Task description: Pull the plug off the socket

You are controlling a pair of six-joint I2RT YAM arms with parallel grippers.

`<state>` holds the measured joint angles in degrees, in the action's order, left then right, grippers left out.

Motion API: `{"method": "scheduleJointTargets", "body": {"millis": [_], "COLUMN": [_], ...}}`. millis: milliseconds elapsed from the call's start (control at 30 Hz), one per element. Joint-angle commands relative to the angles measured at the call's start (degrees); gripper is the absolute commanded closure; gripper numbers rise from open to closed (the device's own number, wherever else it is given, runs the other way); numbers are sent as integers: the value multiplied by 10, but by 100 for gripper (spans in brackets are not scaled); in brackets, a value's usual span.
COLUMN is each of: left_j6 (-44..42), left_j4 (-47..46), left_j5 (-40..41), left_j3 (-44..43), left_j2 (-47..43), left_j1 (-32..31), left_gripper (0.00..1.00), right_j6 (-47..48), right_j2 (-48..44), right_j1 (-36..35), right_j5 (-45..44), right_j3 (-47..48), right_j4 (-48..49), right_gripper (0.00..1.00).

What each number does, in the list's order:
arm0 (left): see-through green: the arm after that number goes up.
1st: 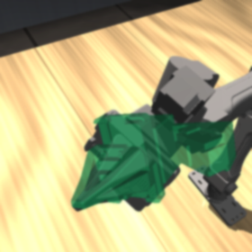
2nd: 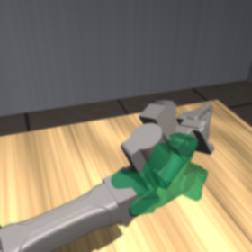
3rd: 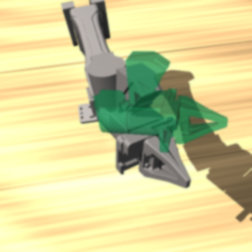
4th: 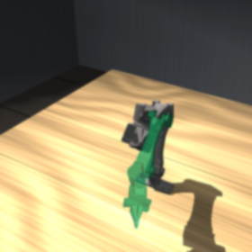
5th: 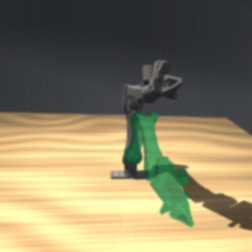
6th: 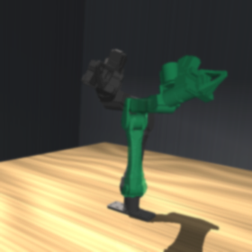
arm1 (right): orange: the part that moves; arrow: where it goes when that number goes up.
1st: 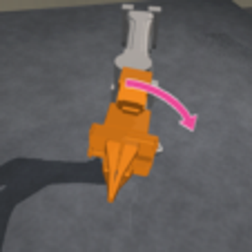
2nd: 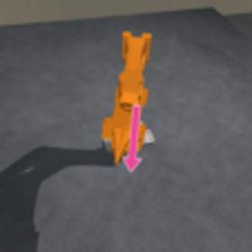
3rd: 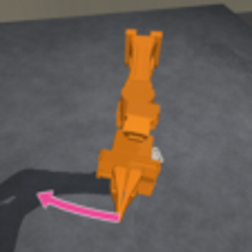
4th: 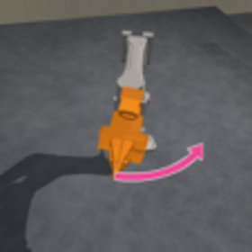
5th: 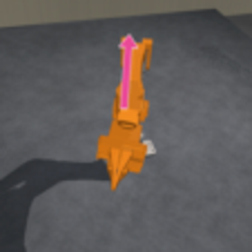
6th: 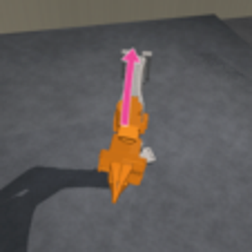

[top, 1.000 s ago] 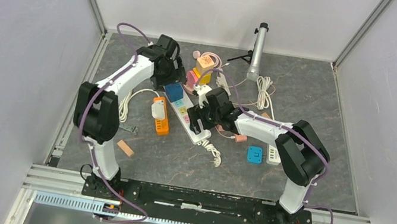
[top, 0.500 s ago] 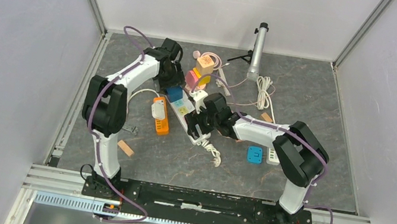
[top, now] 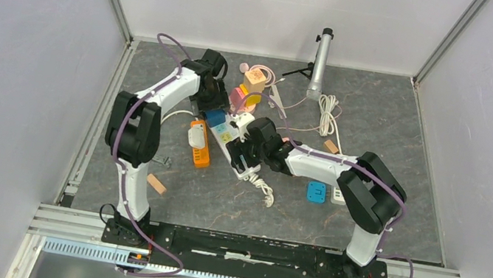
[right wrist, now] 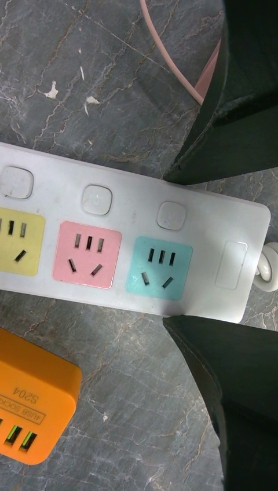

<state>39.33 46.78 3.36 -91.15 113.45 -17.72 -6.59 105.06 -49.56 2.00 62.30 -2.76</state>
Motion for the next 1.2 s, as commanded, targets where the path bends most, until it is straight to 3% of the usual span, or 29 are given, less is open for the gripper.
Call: {"method": "scheduleJointTargets", "body": {"millis": [0, 200, 367, 567, 667, 967, 1167], "left_j6": [-40, -55, -62, -43, -27, -43, -55], "left_j4": [23, 33, 52, 30, 15, 3, 2], "left_j5": [8, -17, -78, -100, -73, -36, 2], "left_j3": [-34, -71, -95, -78, -55, -34, -26], "left_j2": [12, 1, -15, -6, 2, 12, 23], "left_j1": [0, 1, 2, 2, 1, 1, 5], "left_gripper": [28, 45, 54, 55, 56, 27, 9], "right_j6": [-4, -14, -31, -43, -42, -18, -5], "right_j2": [21, 24, 32, 43, 39, 46, 68], "right_j1": [-10, -9, -9, -9, -10, -9, -9], "right_j5": [0, -10, -16, -16, -16, -5, -43], "right_j3": [-28, -30, -23, -13, -10, 91, 146], "right_j4": [-24, -23, -36, -44, -46, -67, -98], "right_gripper": [27, 28, 28, 27, 26, 11, 8]}}
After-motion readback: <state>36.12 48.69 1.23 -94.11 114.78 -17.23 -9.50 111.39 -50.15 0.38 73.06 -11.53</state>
